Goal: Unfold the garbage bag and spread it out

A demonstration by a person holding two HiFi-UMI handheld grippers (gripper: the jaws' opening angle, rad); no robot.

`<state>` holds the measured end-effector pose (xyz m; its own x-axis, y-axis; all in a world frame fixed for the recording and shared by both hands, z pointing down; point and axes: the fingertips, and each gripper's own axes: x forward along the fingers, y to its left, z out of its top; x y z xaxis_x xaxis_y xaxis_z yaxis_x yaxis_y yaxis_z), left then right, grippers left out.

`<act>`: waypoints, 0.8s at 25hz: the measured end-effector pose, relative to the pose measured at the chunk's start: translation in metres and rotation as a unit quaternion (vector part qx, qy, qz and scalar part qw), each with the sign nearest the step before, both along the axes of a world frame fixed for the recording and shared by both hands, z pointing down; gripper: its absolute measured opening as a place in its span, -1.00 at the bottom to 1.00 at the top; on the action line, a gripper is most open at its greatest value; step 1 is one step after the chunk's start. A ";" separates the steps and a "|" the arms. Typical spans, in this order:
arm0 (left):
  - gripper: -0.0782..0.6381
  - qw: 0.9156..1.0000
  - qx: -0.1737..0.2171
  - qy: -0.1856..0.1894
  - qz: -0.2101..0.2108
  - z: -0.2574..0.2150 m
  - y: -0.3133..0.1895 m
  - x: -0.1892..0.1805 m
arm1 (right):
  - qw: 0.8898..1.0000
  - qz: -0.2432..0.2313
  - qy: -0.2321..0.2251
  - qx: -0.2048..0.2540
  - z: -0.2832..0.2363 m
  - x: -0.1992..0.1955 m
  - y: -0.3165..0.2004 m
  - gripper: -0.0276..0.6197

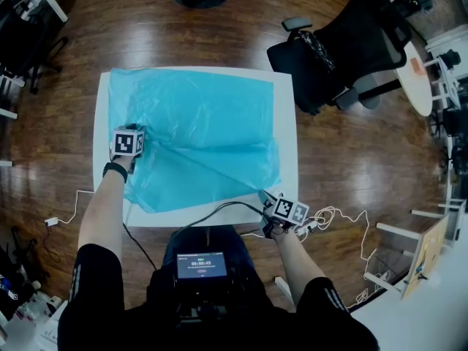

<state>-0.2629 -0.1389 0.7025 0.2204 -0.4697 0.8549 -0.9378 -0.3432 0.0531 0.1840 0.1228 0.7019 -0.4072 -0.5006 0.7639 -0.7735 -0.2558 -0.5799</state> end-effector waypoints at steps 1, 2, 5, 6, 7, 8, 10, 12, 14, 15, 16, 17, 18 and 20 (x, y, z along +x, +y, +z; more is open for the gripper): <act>-0.33 1.000 0.001 0.000 0.001 0.000 -0.001 0.000 | 1.000 -0.001 0.001 -0.004 0.003 -0.001 0.004 -0.86; -0.33 1.000 0.001 0.000 0.001 0.000 -0.001 0.000 | 1.000 -0.001 0.002 -0.007 0.005 -0.003 0.007 -0.86; -0.33 1.000 0.002 0.000 0.002 0.000 -0.002 0.000 | 1.000 0.012 -0.001 -0.013 0.008 -0.005 0.011 -0.86; -0.33 1.000 0.001 0.000 0.002 0.000 -0.003 0.001 | 1.000 0.017 -0.003 -0.017 0.008 -0.006 0.012 -0.86; -0.33 1.000 0.001 0.000 0.001 0.000 -0.003 0.001 | 1.000 0.020 -0.004 -0.021 0.007 -0.006 0.013 -0.86; -0.33 1.000 0.000 0.000 0.001 0.000 -0.003 0.001 | 0.999 0.022 -0.005 -0.025 0.007 -0.007 0.015 -0.86; -0.33 1.000 0.001 0.000 0.000 -0.001 -0.004 0.002 | 0.999 0.023 -0.006 -0.030 0.004 -0.009 0.019 -0.86; -0.33 1.000 0.003 0.001 0.001 -0.001 -0.004 0.002 | 0.999 0.020 -0.007 -0.033 0.002 -0.013 0.023 -0.86; -0.33 1.000 0.003 0.001 0.000 -0.001 -0.004 0.002 | 0.999 0.014 -0.006 -0.039 0.002 -0.017 0.028 -0.86; -0.33 1.000 0.003 0.001 0.000 -0.001 -0.004 0.002 | 0.999 0.013 -0.006 -0.044 0.004 -0.018 0.031 -0.86; -0.33 1.000 0.003 0.001 0.000 -0.001 -0.005 0.002 | 0.999 0.012 -0.006 -0.049 0.005 -0.019 0.034 -0.86; -0.33 1.000 0.002 0.001 0.000 -0.001 -0.005 0.002 | 0.998 0.011 -0.006 -0.054 0.006 -0.020 0.037 -0.86; -0.33 1.000 0.002 0.001 0.000 -0.001 -0.004 0.002 | 0.998 0.010 -0.007 -0.059 0.008 -0.021 0.040 -0.86; -0.33 1.000 0.003 0.001 0.000 -0.001 -0.004 0.003 | 0.998 0.009 -0.010 -0.063 0.009 -0.023 0.043 -0.85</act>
